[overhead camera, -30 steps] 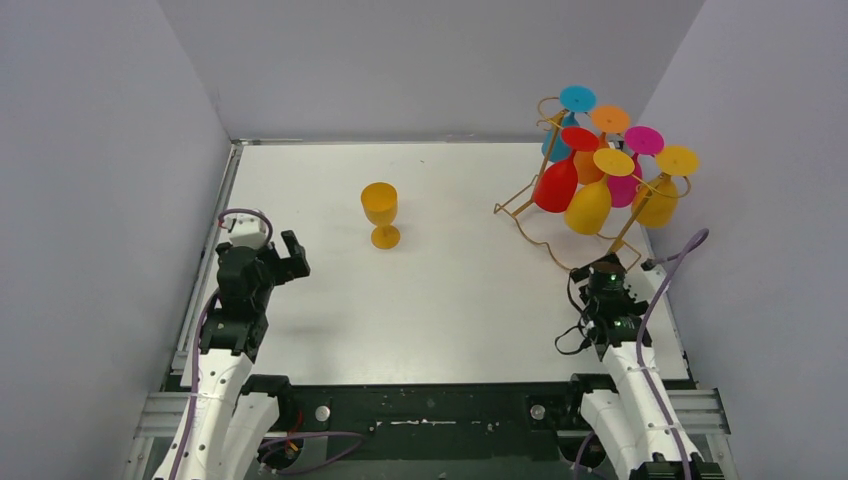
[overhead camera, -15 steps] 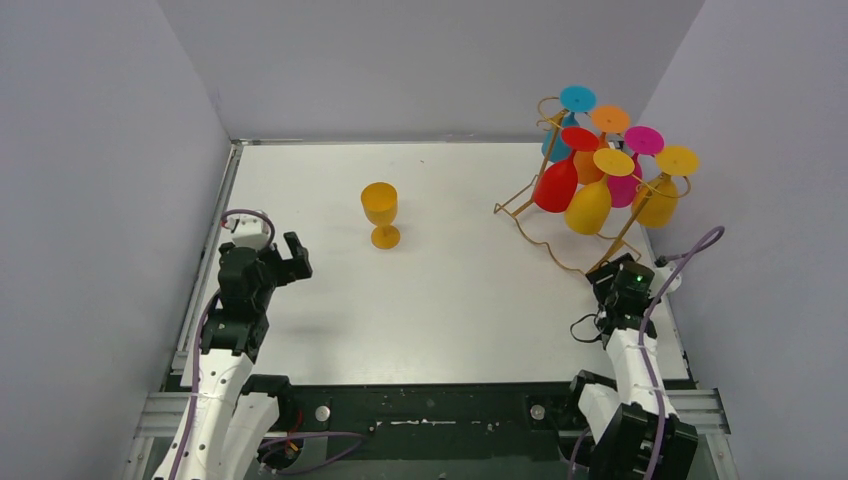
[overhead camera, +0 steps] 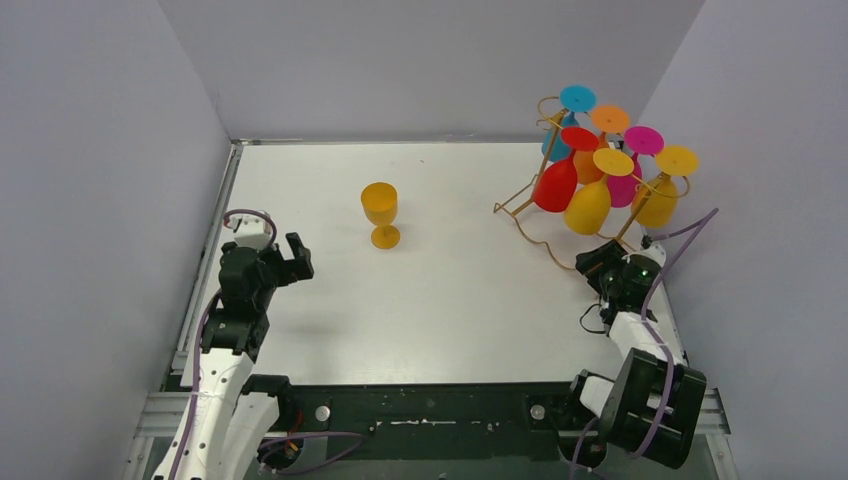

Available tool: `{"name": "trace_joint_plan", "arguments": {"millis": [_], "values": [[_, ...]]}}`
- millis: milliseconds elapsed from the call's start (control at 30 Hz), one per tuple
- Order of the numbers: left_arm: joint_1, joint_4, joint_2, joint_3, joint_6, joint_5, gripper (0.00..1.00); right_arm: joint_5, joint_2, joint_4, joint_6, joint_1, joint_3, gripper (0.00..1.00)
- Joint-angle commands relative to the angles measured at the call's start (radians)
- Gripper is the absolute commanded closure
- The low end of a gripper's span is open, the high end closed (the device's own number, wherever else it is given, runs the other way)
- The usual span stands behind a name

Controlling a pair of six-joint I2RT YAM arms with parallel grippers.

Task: Take the wine glass off the wine glass rack
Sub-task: Move the wine rack to the center of the board.

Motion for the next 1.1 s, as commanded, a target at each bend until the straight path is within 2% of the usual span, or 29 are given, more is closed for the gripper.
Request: {"name": "trace_joint_plan", "arguments": {"millis": [0,233,600,767,1067], "values": [[-0.006,0.053,0.001,0.005,0.018,0.020,0.03,-0.135,0.049,0.167,-0.032,-0.004,0.022,0.41],[-0.005,0.056,0.006,0.005,0.019,0.025,0.03,-0.233,0.168,0.247,-0.009,0.004,0.058,0.43],[-0.006,0.056,0.003,0.003,0.024,0.037,0.03,-0.213,0.341,0.267,-0.019,0.083,0.187,0.44],[-0.007,0.056,0.001,0.003,0.026,0.038,0.03,-0.177,0.397,0.244,-0.021,0.129,0.260,0.40],[-0.007,0.052,0.000,0.004,0.026,0.038,0.03,-0.082,0.240,0.181,0.021,0.086,0.204,0.32]]}}
